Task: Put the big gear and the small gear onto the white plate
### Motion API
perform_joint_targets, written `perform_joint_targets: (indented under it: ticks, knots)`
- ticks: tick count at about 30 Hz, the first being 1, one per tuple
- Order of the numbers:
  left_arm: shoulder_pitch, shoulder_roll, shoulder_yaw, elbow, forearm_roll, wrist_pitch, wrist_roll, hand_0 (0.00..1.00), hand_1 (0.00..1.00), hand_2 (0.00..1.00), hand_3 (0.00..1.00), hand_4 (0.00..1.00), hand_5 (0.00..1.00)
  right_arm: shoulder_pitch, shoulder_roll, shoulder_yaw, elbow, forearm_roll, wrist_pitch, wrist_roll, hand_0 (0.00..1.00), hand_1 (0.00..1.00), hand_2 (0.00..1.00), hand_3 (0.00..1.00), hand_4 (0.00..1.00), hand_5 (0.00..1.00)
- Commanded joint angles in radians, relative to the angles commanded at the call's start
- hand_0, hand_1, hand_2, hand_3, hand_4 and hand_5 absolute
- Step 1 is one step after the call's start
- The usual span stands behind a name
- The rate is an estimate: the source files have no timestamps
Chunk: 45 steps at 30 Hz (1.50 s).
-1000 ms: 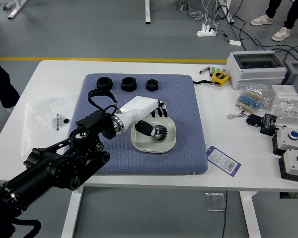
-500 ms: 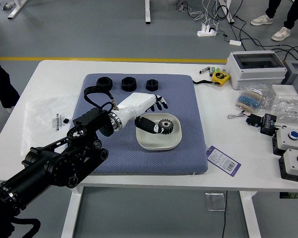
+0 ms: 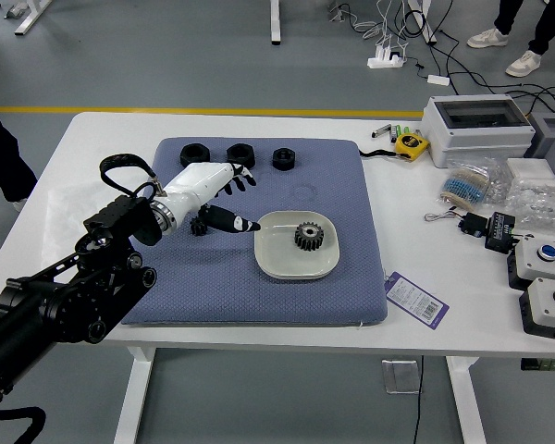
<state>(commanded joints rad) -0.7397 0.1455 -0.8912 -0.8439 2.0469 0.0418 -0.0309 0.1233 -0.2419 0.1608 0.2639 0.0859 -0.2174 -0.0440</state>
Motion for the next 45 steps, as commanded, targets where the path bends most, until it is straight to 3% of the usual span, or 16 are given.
perform_joint_targets:
  ticks: [1, 2, 7, 8, 13, 14, 28, 37, 38, 43, 44, 45]
  knots:
    - [0.000, 0.008, -0.001, 0.007, 0.004, -0.010, 0.005, 0.414, 0.561, 0.620, 0.614, 0.998, 0.267, -0.001, 0.000, 0.001, 0.000, -0.002, 0.000, -0.001, 0.683, 0.660, 0.740, 0.598, 0.807, 0.729]
    - [-0.001, 0.016, 0.002, 0.015, 0.005, -0.023, 0.012, 0.412, 0.542, 0.592, 0.596, 0.834, 0.180, -0.002, 0.001, 0.003, 0.000, -0.005, 0.000, -0.002, 0.683, 0.658, 0.740, 0.598, 0.807, 0.729]
    - [-0.010, 0.037, 0.031, 0.047, -0.001, -0.048, 0.017, 0.412, 0.542, 0.592, 0.596, 0.834, 0.180, -0.006, 0.003, 0.011, 0.000, -0.020, -0.001, -0.007, 0.683, 0.658, 0.740, 0.598, 0.807, 0.729]
    - [-0.011, 0.038, 0.037, 0.053, -0.001, -0.051, 0.018, 0.405, 0.533, 0.578, 0.594, 0.770, 0.143, -0.007, 0.003, 0.011, 0.000, -0.020, -0.001, -0.007, 0.683, 0.657, 0.740, 0.598, 0.807, 0.730]
    - [-0.016, 0.034, 0.054, 0.083, -0.007, -0.044, 0.011, 0.405, 0.533, 0.578, 0.594, 0.770, 0.143, -0.010, 0.004, 0.013, 0.000, -0.021, -0.003, -0.008, 0.683, 0.657, 0.740, 0.598, 0.807, 0.730]
    - [-0.017, 0.033, 0.055, 0.086, -0.007, -0.043, 0.010, 0.403, 0.528, 0.574, 0.592, 0.712, 0.100, -0.010, 0.004, 0.013, 0.000, -0.021, -0.003, -0.008, 0.683, 0.658, 0.740, 0.598, 0.807, 0.730]
    - [-0.035, 0.002, 0.067, 0.165, -0.025, -0.027, -0.003, 0.399, 0.525, 0.571, 0.593, 0.705, 0.091, -0.010, 0.004, 0.016, 0.003, -0.029, -0.006, -0.010, 0.682, 0.657, 0.739, 0.597, 0.806, 0.731]
    - [-0.037, -0.004, 0.073, 0.188, -0.034, -0.032, -0.006, 0.399, 0.522, 0.568, 0.594, 0.691, 0.088, -0.007, 0.003, 0.010, 0.004, -0.020, -0.005, -0.008, 0.683, 0.657, 0.739, 0.597, 0.806, 0.730]
    - [-0.037, -0.003, 0.073, 0.188, -0.035, -0.032, -0.006, 0.368, 0.469, 0.507, 0.572, 0.551, 0.038, -0.007, 0.003, 0.010, 0.004, -0.020, -0.004, -0.008, 0.682, 0.657, 0.738, 0.598, 0.807, 0.730]
    - [-0.039, -0.001, 0.073, 0.175, -0.045, -0.023, -0.014, 0.368, 0.469, 0.507, 0.572, 0.551, 0.038, -0.005, 0.002, 0.009, 0.003, -0.018, -0.003, -0.008, 0.682, 0.657, 0.738, 0.598, 0.807, 0.730]
    - [-0.039, -0.001, 0.073, 0.175, -0.049, -0.022, -0.014, 0.306, 0.362, 0.405, 0.477, 0.070, 0.002, -0.005, 0.002, 0.009, 0.004, -0.018, -0.003, -0.008, 0.683, 0.657, 0.740, 0.598, 0.806, 0.730]
    - [-0.039, -0.001, 0.074, 0.174, -0.051, -0.022, -0.014, 0.306, 0.362, 0.405, 0.477, 0.070, 0.002, -0.004, 0.002, 0.009, 0.004, -0.019, -0.003, -0.008, 0.683, 0.657, 0.740, 0.598, 0.806, 0.730]
